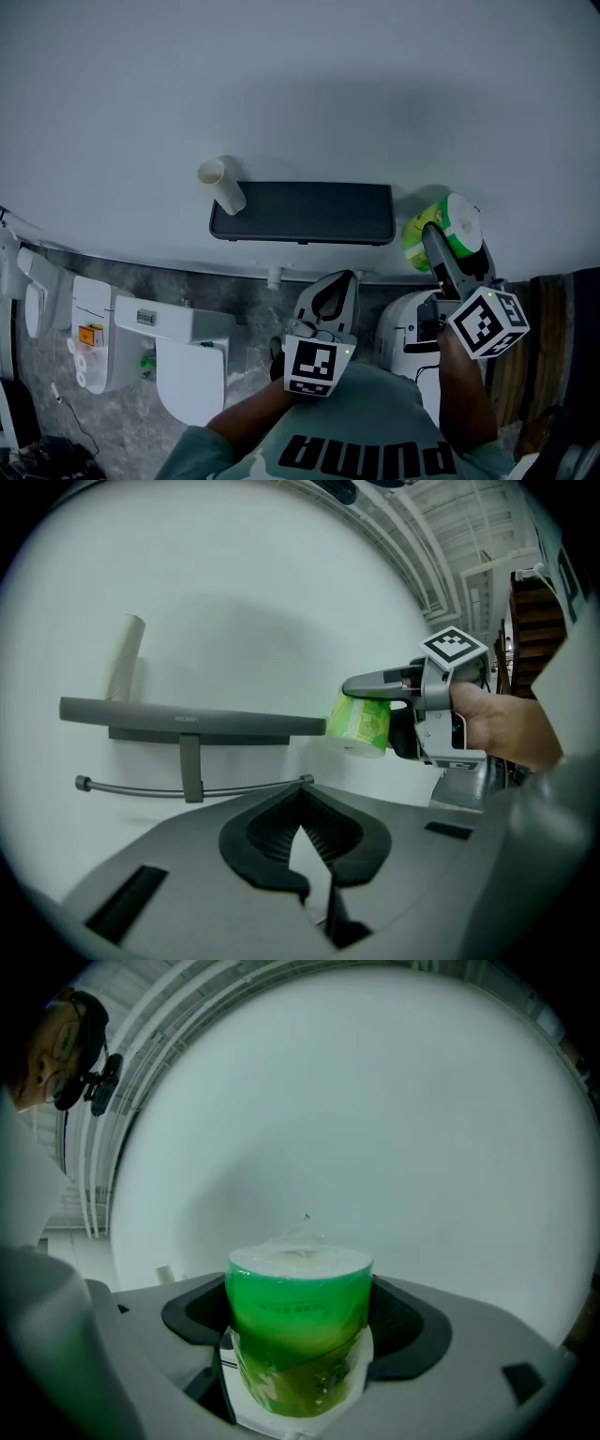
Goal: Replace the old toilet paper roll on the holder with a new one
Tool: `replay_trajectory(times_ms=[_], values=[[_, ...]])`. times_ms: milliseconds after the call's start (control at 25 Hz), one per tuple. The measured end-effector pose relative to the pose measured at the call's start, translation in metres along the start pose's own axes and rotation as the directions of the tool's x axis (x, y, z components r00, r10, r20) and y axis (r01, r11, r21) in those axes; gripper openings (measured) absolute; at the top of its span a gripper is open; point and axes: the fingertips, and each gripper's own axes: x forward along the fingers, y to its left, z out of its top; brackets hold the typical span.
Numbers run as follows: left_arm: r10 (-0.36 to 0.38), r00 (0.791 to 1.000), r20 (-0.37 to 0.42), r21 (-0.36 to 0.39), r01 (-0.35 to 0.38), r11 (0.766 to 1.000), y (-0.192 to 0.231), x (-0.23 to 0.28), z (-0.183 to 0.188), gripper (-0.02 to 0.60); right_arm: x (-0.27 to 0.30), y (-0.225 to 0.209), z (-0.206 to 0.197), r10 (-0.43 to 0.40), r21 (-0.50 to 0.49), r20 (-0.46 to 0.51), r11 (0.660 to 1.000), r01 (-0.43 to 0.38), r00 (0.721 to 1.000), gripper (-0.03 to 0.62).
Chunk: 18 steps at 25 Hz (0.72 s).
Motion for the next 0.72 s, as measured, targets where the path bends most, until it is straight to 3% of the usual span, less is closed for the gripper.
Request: replay_trajectory(times_ms=[200,360,720], values=[[0.038,0.999,-0.021,-0.014,-0.038,0.999,0.003,-0.003,-0.01,0.005,0.008,-0.017,-0.022,0.029,0.181,-0.015,0.983,-0.026,0.999,0.433],[0.071,0.997,-0.036,-0.008,-0.071,0.997,0.006,-0.01,-0.014,0.005,0.011,-0.027,-0.037,0.037,0.321,-0.018,0.947,-0.03,0.999,0.433],[0.137,0.988,-0.064,0.03,-0.135,0.99,0.027,-0.016,-0.018,0.005,0.025,-0.043,-0.074,0.029,0.595,-0.012,0.804,-0.016,1.0,0.433]])
